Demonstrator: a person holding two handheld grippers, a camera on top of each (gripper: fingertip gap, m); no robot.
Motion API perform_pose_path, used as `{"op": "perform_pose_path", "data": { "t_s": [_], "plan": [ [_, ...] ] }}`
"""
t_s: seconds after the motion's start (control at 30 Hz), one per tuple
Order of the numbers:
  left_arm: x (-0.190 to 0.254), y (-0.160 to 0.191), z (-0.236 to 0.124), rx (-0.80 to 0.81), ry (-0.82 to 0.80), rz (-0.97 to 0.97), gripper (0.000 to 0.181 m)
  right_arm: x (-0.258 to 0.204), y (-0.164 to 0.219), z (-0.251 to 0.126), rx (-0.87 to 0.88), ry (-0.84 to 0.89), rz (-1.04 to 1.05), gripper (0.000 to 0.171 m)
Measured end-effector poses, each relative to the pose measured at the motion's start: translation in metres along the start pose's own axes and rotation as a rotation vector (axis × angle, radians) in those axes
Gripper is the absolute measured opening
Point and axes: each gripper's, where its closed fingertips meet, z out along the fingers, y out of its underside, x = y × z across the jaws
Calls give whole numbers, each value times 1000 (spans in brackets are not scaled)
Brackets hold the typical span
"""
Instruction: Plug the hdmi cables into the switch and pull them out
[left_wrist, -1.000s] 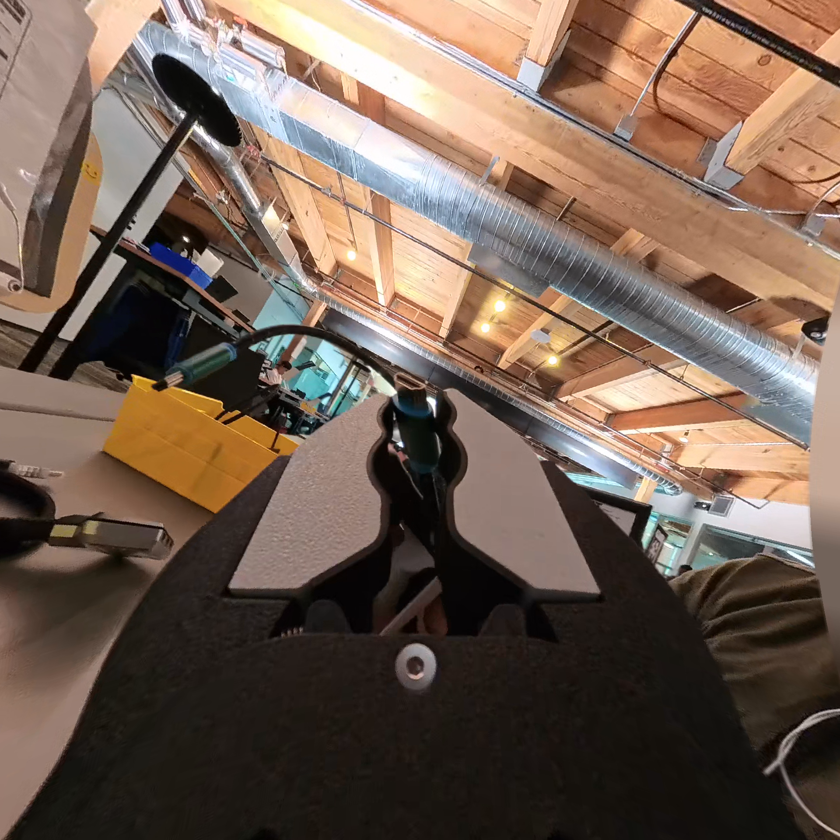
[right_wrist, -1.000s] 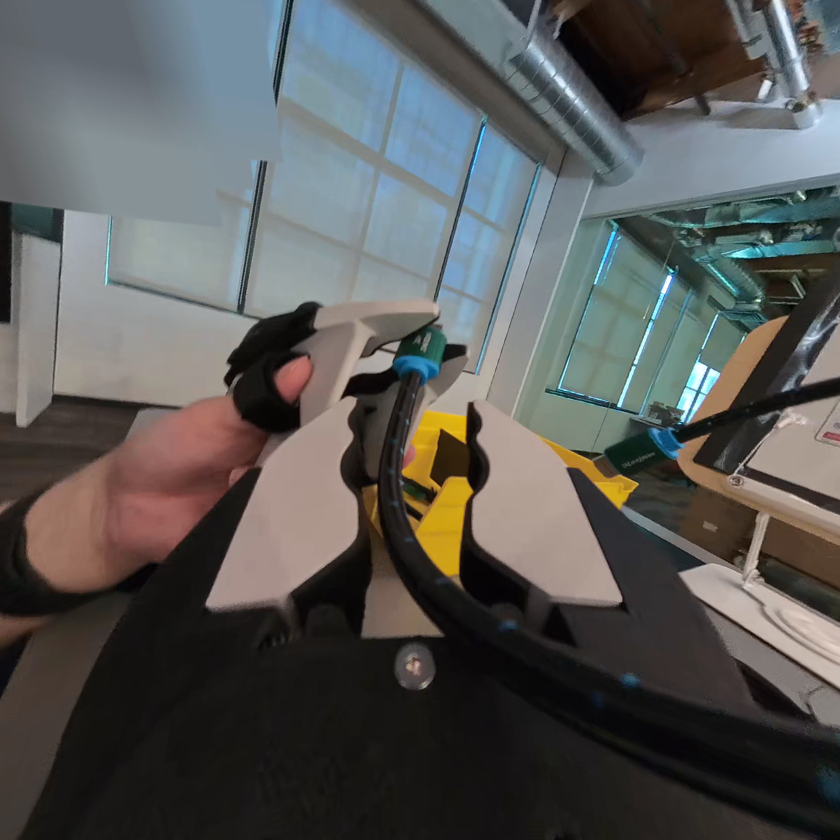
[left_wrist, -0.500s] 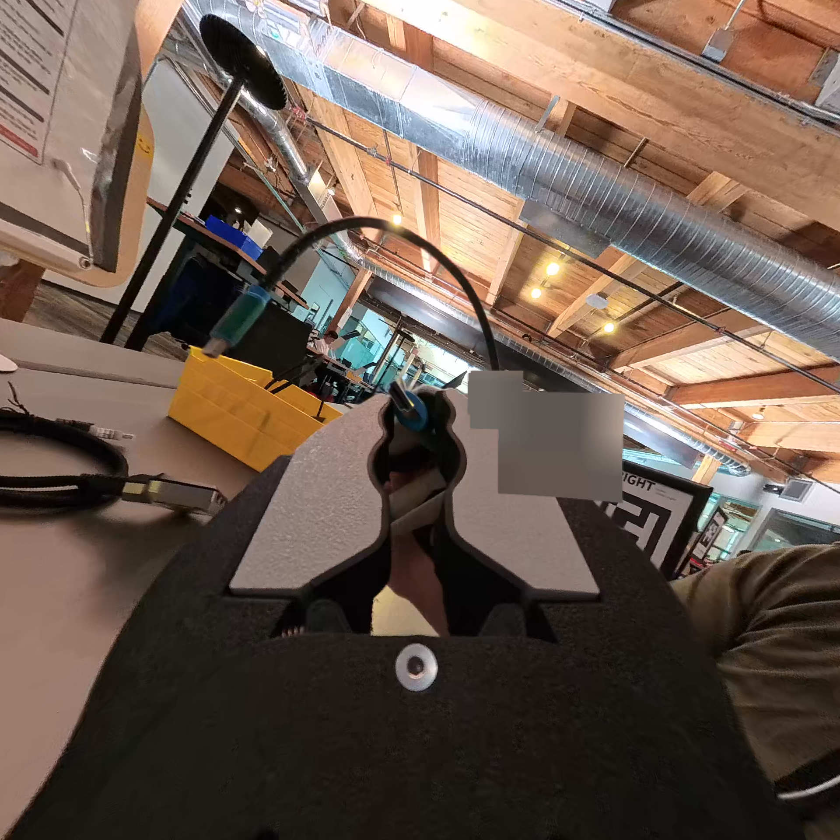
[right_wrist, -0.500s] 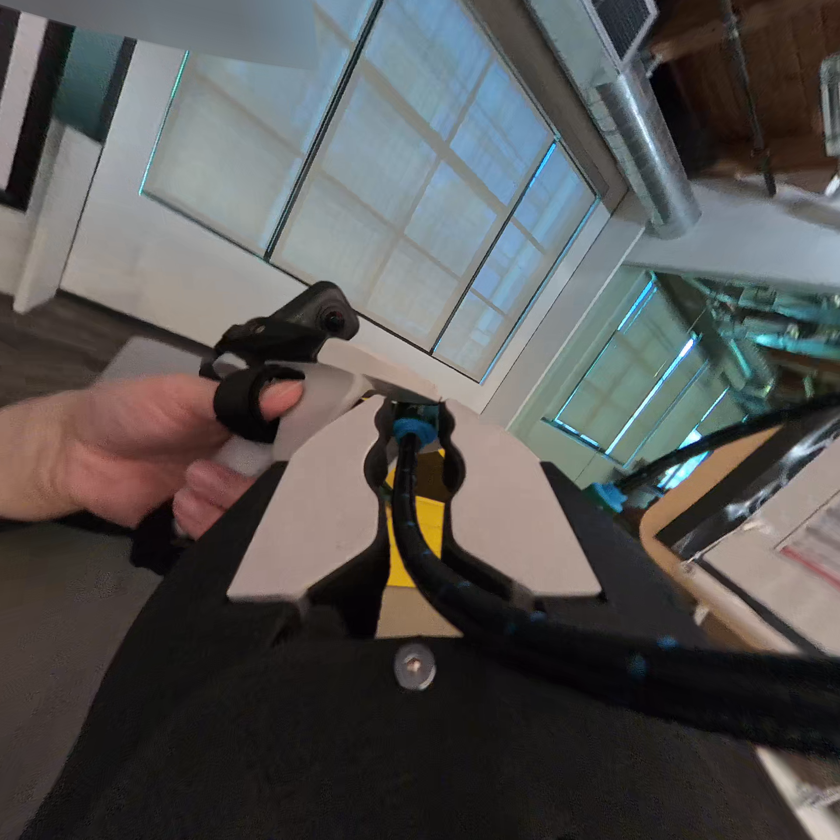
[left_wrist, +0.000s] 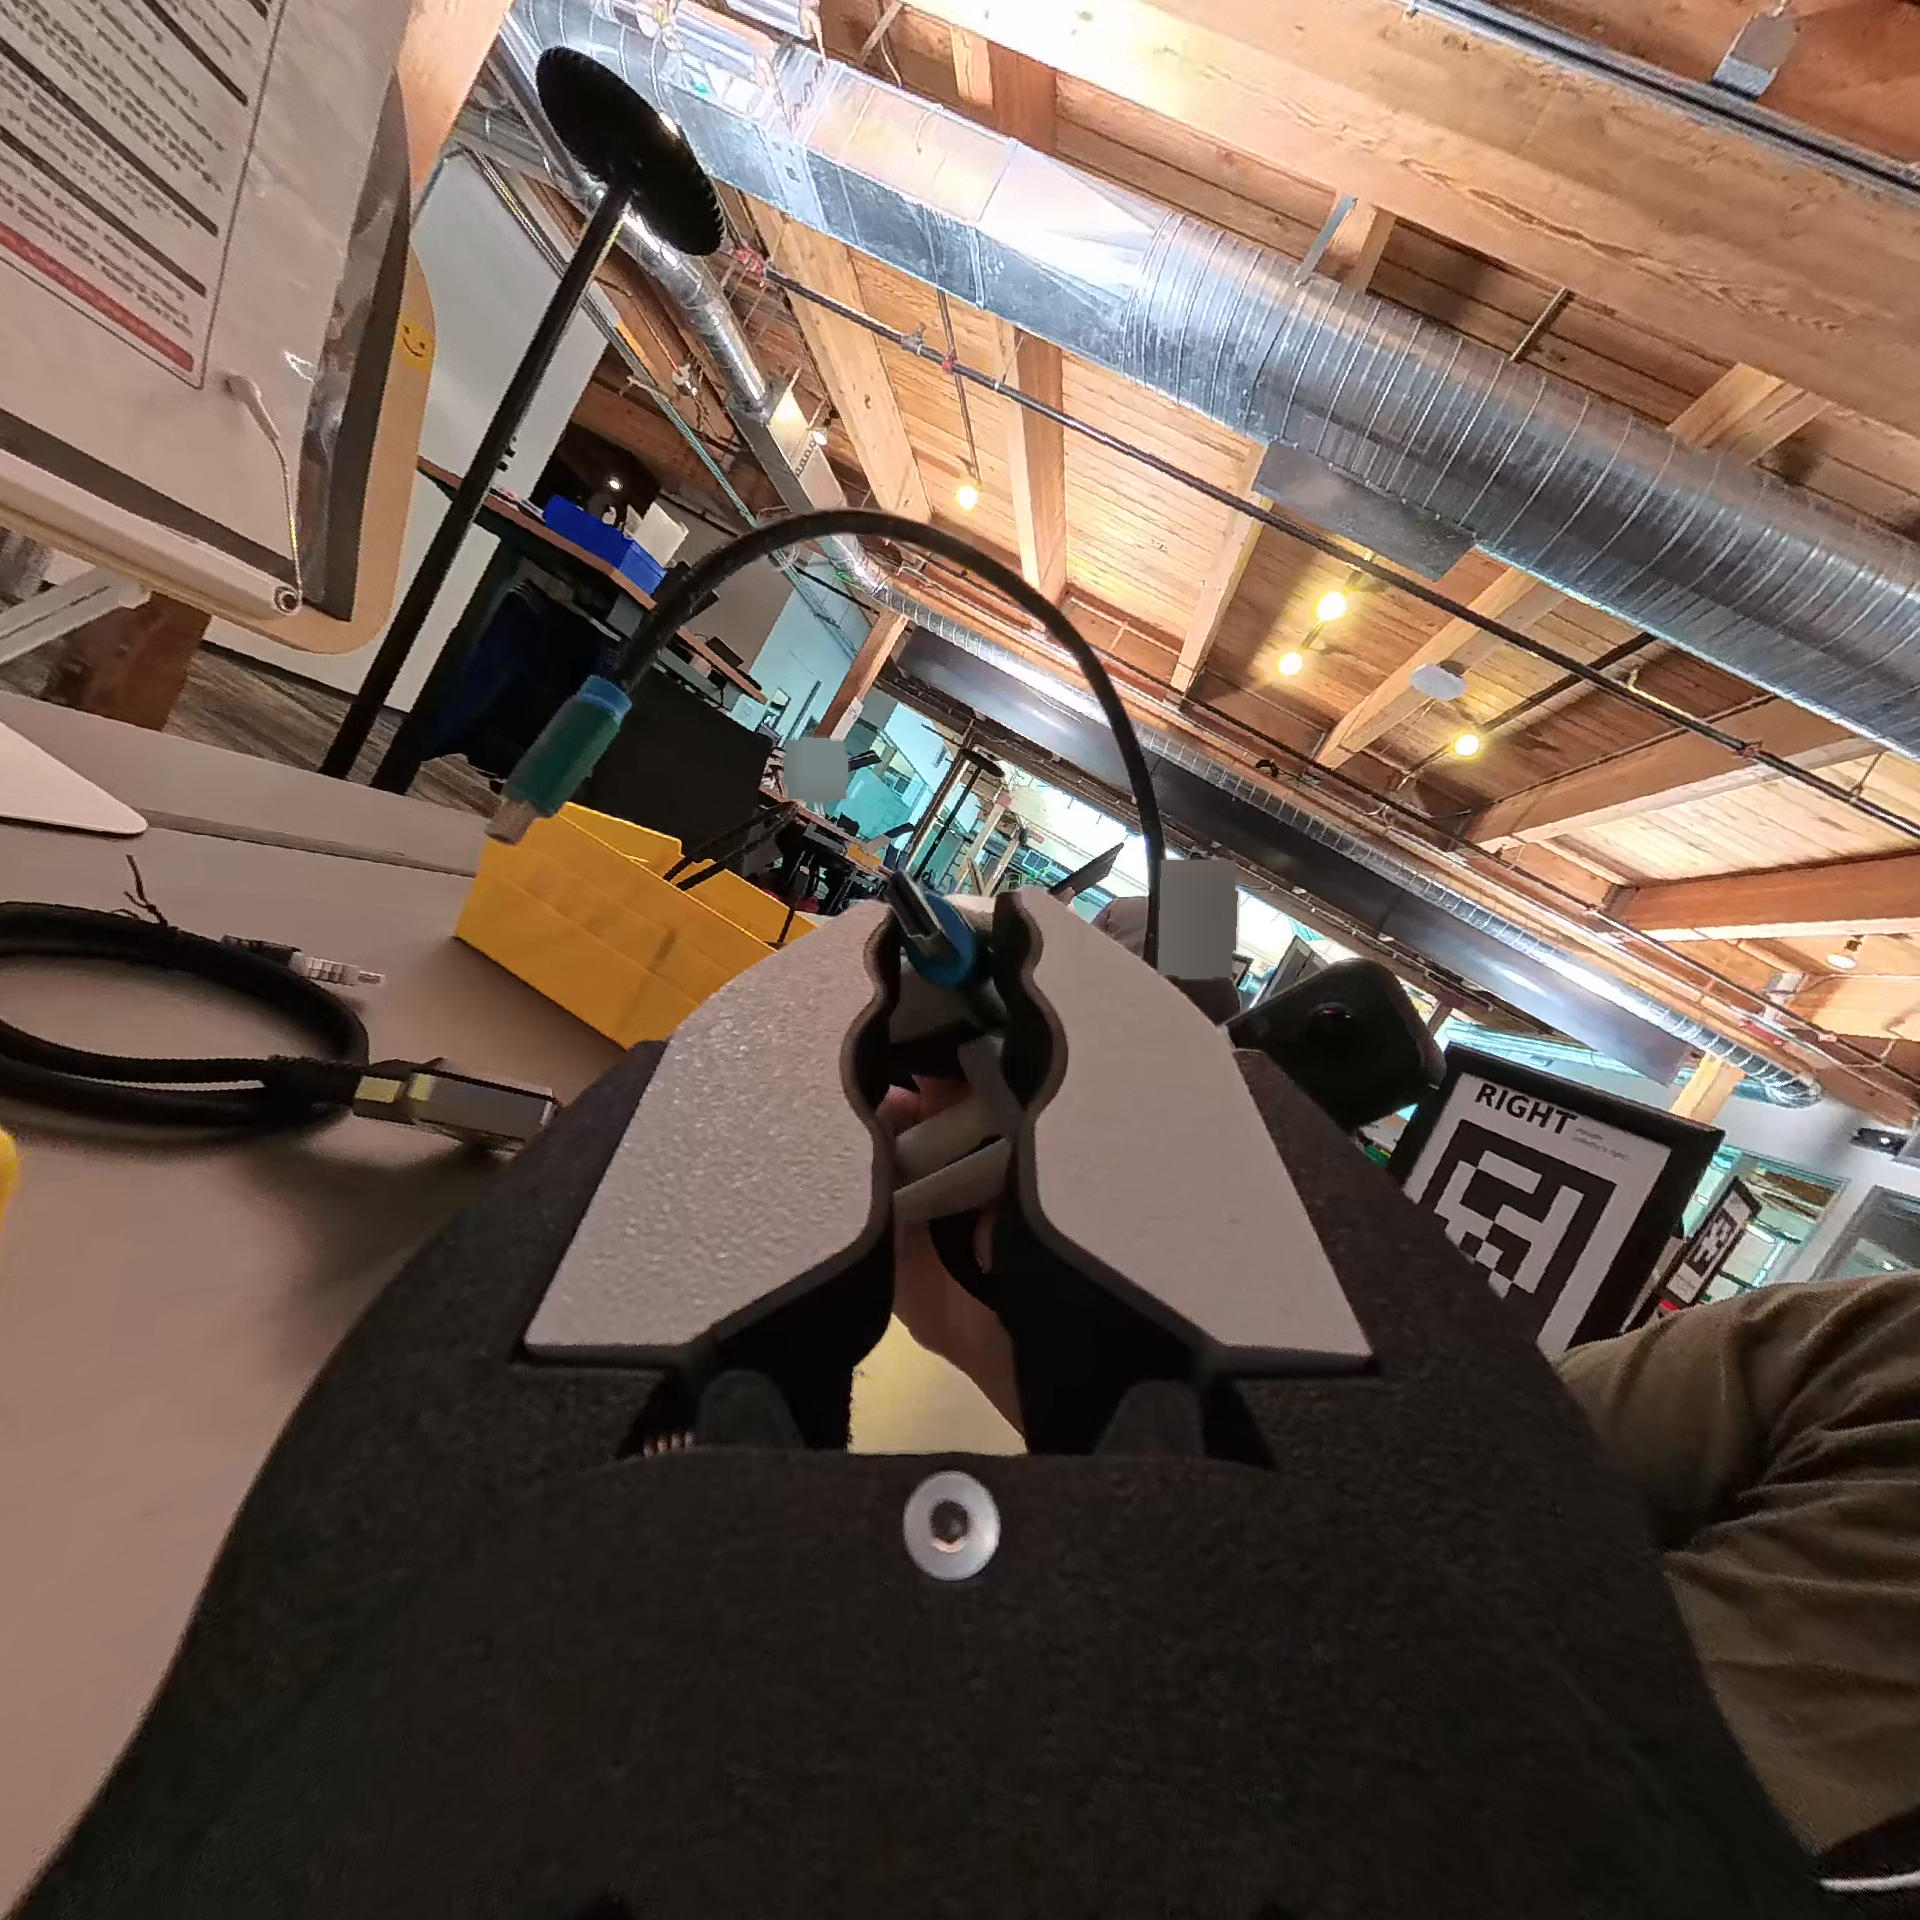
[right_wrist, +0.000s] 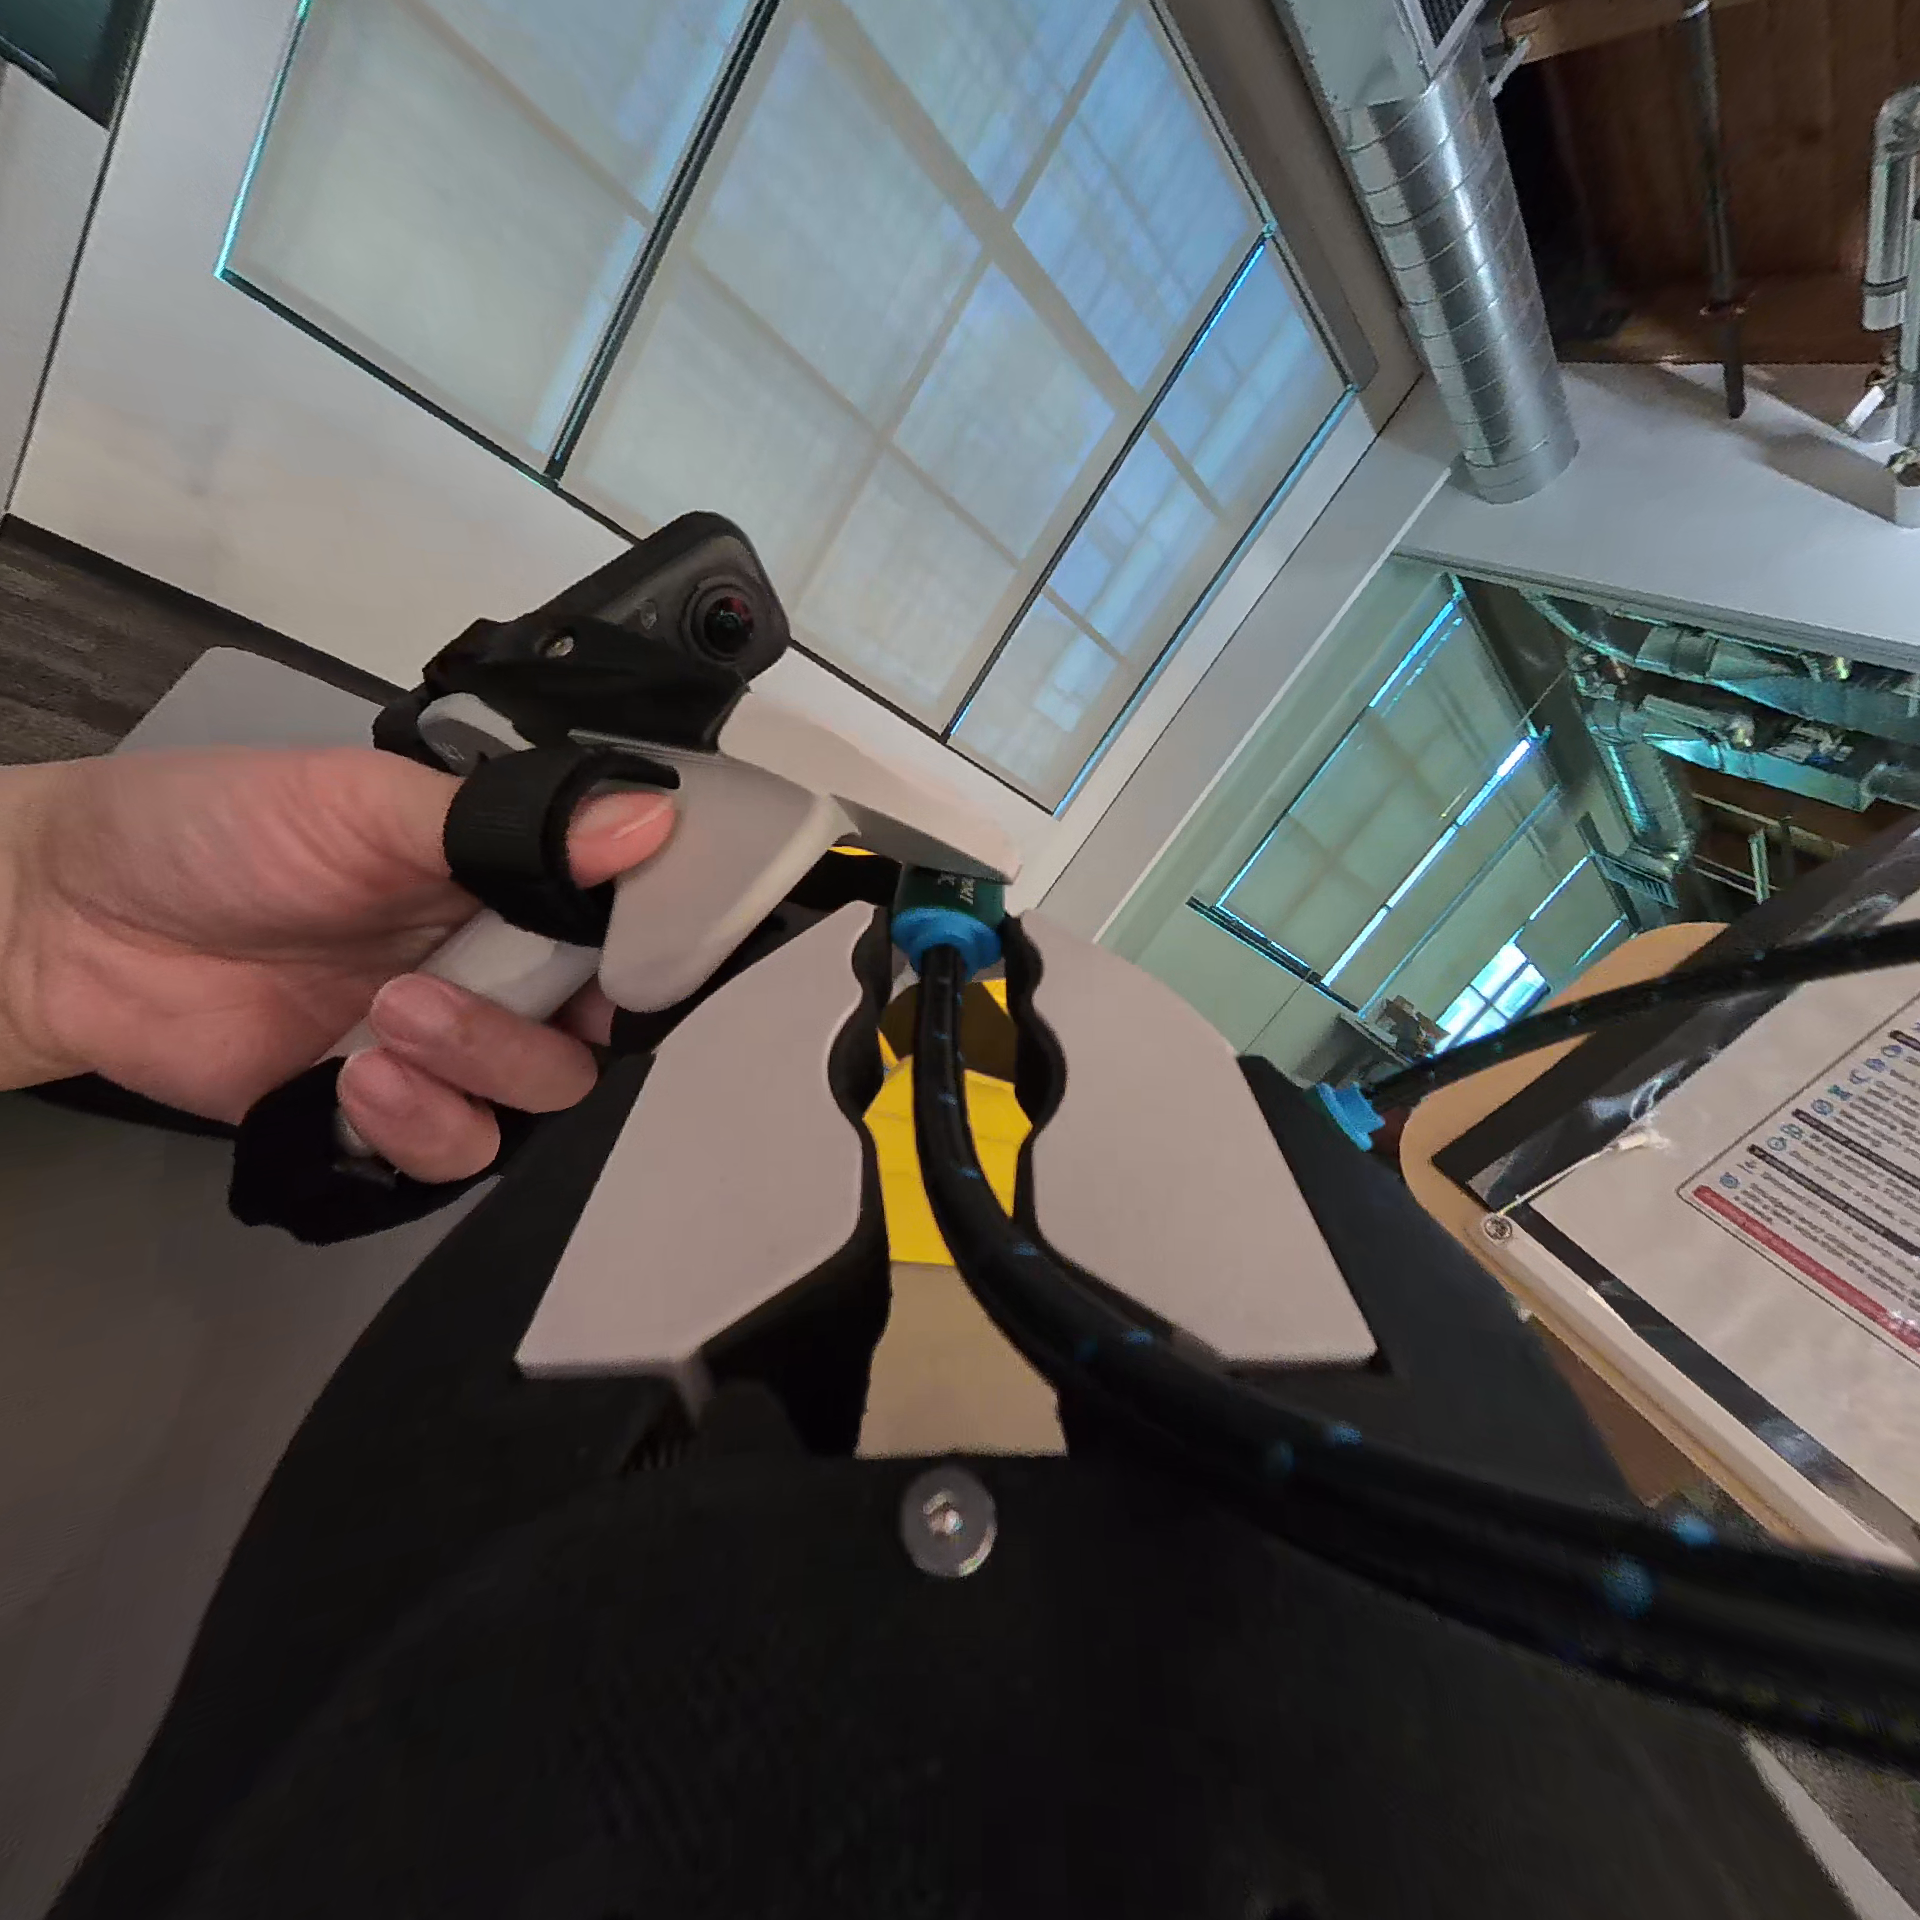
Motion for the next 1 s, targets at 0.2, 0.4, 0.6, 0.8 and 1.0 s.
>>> {"op": "perform_pose_path", "data": {
  "t_s": [0.2,0.4,0.6,0.8,1.0],
  "plan": [
    [0,4,2,-18,-3,14,17,2,1,-3,-12,45,17,24],
    [0,5,3,-23,-16,35,17,2,3,-3,-23,61,47,25],
    [-1,5,3,-22,-8,8,16,1,3,-3,-38,60,15,21],
    [0,7,4,-42,-13,-6,16,2,2,-7,-38,54,-38,21],
    [-2,-8,-5,-3,-26,-48,21,5,-6,-18,6,59,-147,20]
  ]
}}
